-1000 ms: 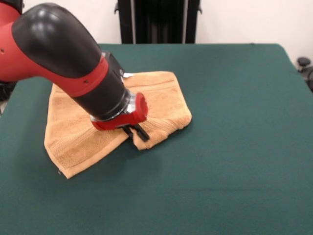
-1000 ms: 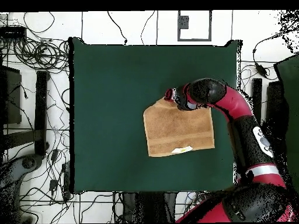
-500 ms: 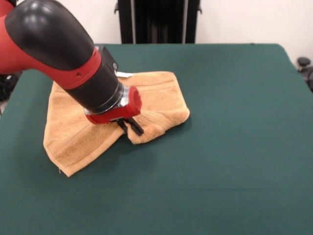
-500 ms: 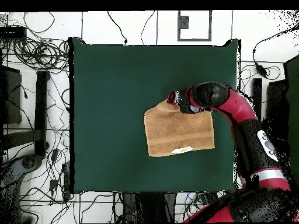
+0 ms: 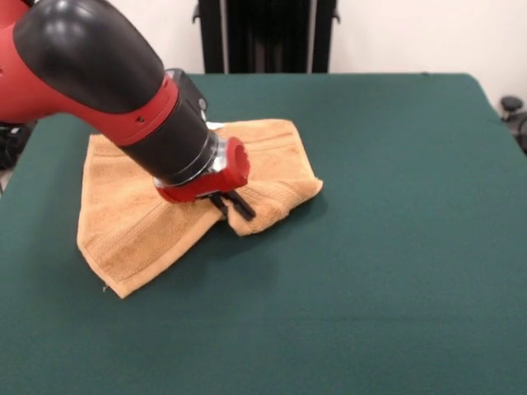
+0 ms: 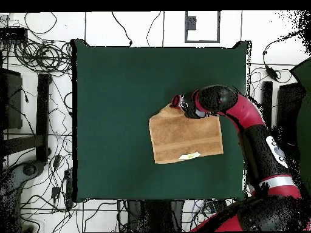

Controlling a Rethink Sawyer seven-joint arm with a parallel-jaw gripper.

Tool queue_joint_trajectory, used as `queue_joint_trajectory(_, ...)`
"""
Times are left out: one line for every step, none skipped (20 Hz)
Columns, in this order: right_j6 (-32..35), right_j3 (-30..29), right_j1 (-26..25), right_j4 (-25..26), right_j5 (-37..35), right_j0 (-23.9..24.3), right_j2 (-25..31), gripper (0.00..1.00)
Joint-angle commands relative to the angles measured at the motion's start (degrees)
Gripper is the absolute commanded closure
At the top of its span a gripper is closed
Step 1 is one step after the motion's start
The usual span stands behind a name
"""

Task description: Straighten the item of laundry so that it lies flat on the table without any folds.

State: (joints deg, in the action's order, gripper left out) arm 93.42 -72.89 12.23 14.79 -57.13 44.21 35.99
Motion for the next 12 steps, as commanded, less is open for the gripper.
queue_joint_trajectory(3.3, -10.7, -1.5, -5.9, -0.1, -1.9, 4.1, 1.0)
queue_joint_trajectory(3.4, -11.3, -1.3, -6.7, 0.1, -1.9, 4.3, 1.0)
queue_joint_trajectory(3.3, -11.9, -1.2, -7.6, 0.0, -1.8, 4.7, 1.0)
queue_joint_trajectory(3.2, -12.3, -1.1, -8.2, -0.1, -1.7, 5.0, 1.0)
queue_joint_trajectory(3.4, -12.8, -0.9, -9.1, -0.6, -1.7, 5.2, 1.0)
queue_joint_trajectory(3.6, -13.2, -0.8, -10.1, -1.1, -1.6, 5.5, 1.0)
queue_joint_trajectory(3.7, -14.0, -0.2, -11.0, -1.6, -1.4, 5.8, 1.0)
queue_joint_trajectory(3.9, -14.6, 0.3, -11.6, -1.8, -1.3, 5.9, 1.0)
queue_joint_trajectory(4.0, -15.4, 0.9, -12.3, -2.0, -1.1, 6.1, 1.0)
queue_joint_trajectory(4.1, -16.2, 1.4, -13.0, -2.3, -0.9, 6.2, 1.0)
queue_joint_trajectory(3.9, -16.5, 1.6, -13.8, -2.7, -0.6, 6.4, 1.0)
queue_joint_trajectory(3.5, -16.7, 1.5, -14.2, -2.8, -0.4, 6.6, 1.0)
